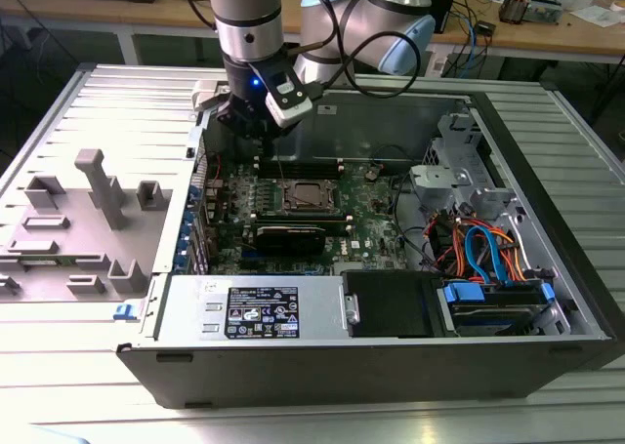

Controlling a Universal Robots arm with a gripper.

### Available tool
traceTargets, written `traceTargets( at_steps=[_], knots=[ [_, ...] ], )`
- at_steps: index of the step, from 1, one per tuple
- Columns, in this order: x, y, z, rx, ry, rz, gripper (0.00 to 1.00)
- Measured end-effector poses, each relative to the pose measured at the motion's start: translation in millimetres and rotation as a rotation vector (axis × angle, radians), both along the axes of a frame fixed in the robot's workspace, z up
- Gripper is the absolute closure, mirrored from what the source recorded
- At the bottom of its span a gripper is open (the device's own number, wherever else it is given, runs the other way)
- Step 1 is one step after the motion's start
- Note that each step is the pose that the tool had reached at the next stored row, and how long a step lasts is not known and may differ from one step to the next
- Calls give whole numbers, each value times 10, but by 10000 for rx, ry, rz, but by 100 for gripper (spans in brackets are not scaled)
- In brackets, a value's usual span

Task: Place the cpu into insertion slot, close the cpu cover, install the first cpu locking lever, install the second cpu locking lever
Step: 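Install the first cpu locking lever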

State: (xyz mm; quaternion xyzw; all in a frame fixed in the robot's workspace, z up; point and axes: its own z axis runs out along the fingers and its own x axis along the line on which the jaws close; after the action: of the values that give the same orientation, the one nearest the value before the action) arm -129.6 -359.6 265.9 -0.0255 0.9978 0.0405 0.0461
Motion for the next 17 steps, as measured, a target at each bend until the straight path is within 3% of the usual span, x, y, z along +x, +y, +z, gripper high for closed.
traceTargets(
  at_steps=[3,6,9,12,15,17],
  knots=[
    [0,26,-12,55,0,-1,89],
    [27,29,-16,55,4,0,89],
    [137,29,-18,43,34,-1,89],
    [226,29,-18,-15,78,-3,89],
    [332,29,-19,-117,129,-7,89],
    [344,29,-19,-130,136,-9,89]
  ],
)
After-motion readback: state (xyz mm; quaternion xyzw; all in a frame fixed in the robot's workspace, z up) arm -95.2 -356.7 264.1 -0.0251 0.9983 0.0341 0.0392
